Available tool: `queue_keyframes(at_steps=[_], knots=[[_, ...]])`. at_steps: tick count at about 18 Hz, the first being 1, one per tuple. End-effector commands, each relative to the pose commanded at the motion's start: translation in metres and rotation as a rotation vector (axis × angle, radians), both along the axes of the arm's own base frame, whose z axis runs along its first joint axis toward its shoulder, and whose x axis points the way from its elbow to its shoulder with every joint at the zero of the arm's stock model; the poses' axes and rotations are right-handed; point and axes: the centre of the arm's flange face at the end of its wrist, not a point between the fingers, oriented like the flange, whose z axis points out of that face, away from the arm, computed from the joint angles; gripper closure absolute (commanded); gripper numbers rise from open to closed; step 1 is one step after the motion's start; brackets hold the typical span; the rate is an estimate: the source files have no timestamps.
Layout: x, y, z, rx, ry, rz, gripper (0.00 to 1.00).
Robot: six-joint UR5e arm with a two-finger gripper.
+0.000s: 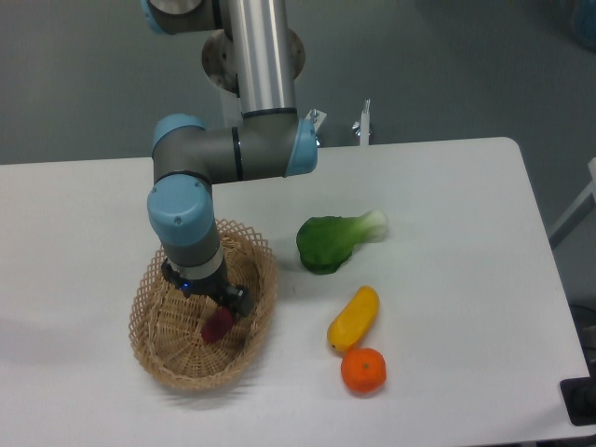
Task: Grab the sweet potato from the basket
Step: 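Close the gripper on the purple sweet potato inside the basket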
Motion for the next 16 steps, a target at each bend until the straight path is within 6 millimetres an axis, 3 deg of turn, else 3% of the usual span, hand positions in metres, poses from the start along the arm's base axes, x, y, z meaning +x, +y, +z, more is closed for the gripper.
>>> queue_keyframes(at_steps=[5,13,16], knots=[[-0.001,-0.001,-0.018,-0.029,0.015,-0.018,0.00],[-0.001,0.001,-0.025,-0.035,0.031,-0.021,0.01],[-0.003,0.003,-0.019,-0.013,0.053,-0.023,0.55]])
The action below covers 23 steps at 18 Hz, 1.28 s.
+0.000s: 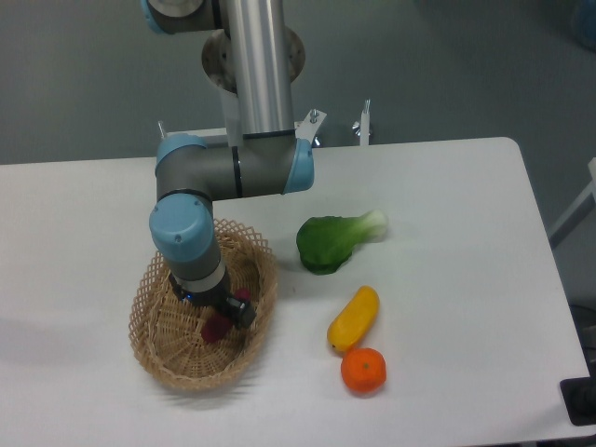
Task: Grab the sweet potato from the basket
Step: 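Close the gripper on the purple sweet potato inside the basket, then lift the sweet potato out of the basket and carry it past the bok choy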
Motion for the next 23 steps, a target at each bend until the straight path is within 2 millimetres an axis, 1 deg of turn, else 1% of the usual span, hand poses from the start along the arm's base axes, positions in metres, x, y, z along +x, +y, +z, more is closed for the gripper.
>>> queue_keyframes(at_steps=[1,3,4,5,8,12,16,17,18,20,23], knots=[[0.000,0.000,0.002,0.002,0.002,-0.003,0.66],[0.000,-0.001,0.000,-0.002,0.002,-0.014,0.77],[0.000,-0.001,0.001,-0.002,0.004,-0.013,0.80],[0.000,0.000,0.003,0.001,0.006,-0.015,0.83],[0.000,0.000,0.004,0.002,0.007,-0.015,0.86],[-0.003,0.002,0.014,0.020,0.015,-0.014,0.87],[-0.011,0.006,0.046,0.061,0.048,-0.048,0.86],[-0.020,0.007,0.058,0.079,0.059,-0.041,0.86],[-0.034,0.006,0.068,0.089,0.066,-0.024,0.86],[-0.051,0.004,0.099,0.127,0.101,-0.032,0.86],[-0.098,-0.012,0.138,0.155,0.146,-0.047,0.86]])
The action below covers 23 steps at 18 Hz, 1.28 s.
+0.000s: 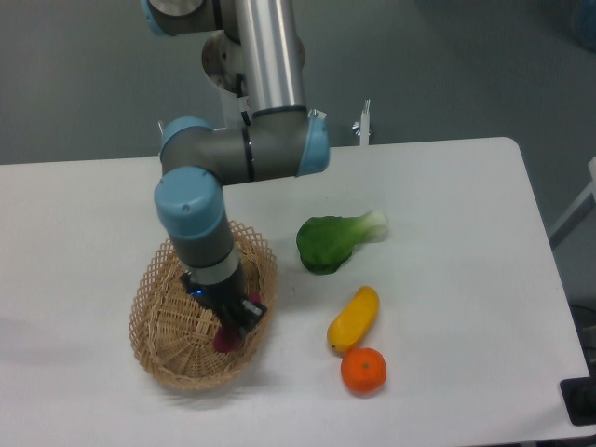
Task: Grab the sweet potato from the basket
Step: 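Lift the sweet potato out of the basket and carry it past the bok choy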
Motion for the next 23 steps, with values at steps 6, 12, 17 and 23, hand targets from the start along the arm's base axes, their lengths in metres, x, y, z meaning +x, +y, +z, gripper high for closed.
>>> queue_keyframes(at_steps=[6,12,17,23], knots=[[-0.103,-0.049,0.053,-0.005,0.013,0.009,0.86],[-0.190,-0.123,0.066,-0.043,0.002,-0.067,0.86],[-0.227,-0.178,0.080,-0.032,0.002,-0.084,0.86],[-0.247,-0.210,0.083,-0.047,0.014,-0.105,0.86]])
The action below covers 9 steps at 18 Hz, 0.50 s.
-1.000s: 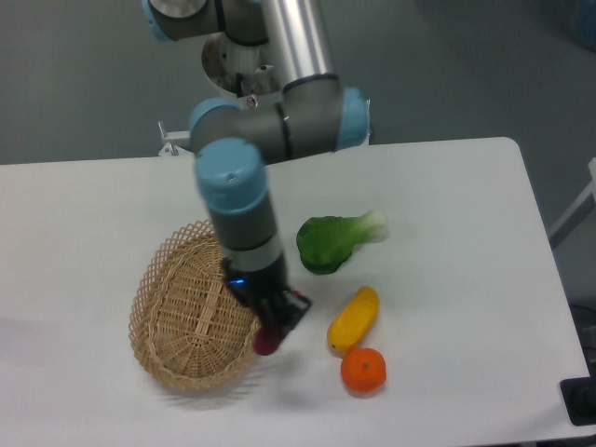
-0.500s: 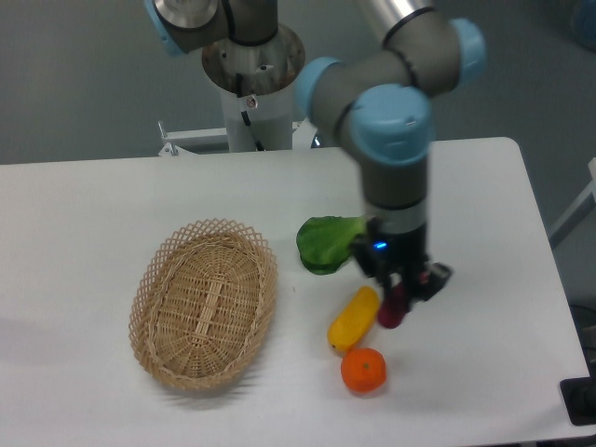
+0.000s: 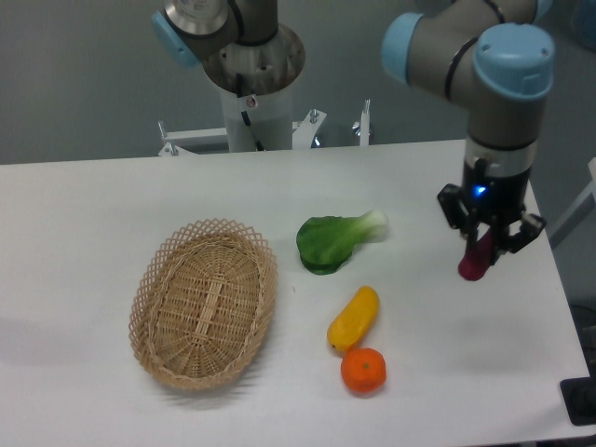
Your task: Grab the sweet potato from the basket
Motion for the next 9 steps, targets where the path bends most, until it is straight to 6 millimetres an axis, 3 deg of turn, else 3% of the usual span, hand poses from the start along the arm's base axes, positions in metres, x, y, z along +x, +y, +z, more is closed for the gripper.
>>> queue_keyframes(at_steps=[9], knots=[[0.0006,-0.0033,0.0012,-0.007,0.007,0.000,0.86]])
